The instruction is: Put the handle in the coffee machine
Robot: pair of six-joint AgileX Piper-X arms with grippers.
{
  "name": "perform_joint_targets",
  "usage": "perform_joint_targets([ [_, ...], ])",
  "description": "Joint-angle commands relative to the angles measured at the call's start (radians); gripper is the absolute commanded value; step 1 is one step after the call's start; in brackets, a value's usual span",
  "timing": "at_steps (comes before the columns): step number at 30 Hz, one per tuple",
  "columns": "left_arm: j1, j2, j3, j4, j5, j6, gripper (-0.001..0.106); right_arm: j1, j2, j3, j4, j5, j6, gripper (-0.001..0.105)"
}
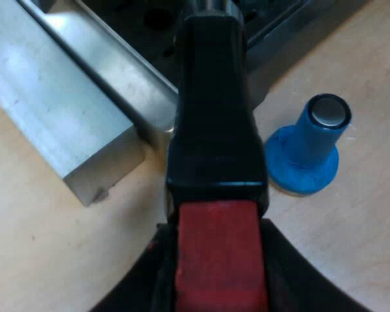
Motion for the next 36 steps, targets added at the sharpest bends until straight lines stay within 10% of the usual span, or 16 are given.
perform_joint_targets([
  [1,0.001,0.021,-0.030,-0.024,0.082,0.049,0.000,0.001,-0.004,-0.001,-0.013,-0.044,0.006,0.089],
  [29,0.001,0.272,-0.090,-0.077,0.240,0.200,0.000,0.010,0.076,-0.001,-0.175,0.171,0.001,0.089],
  [36,0.001,0.301,-0.090,-0.114,0.255,0.191,0.000,0.010,0.113,-0.001,-0.274,0.171,-0.110,0.089],
])
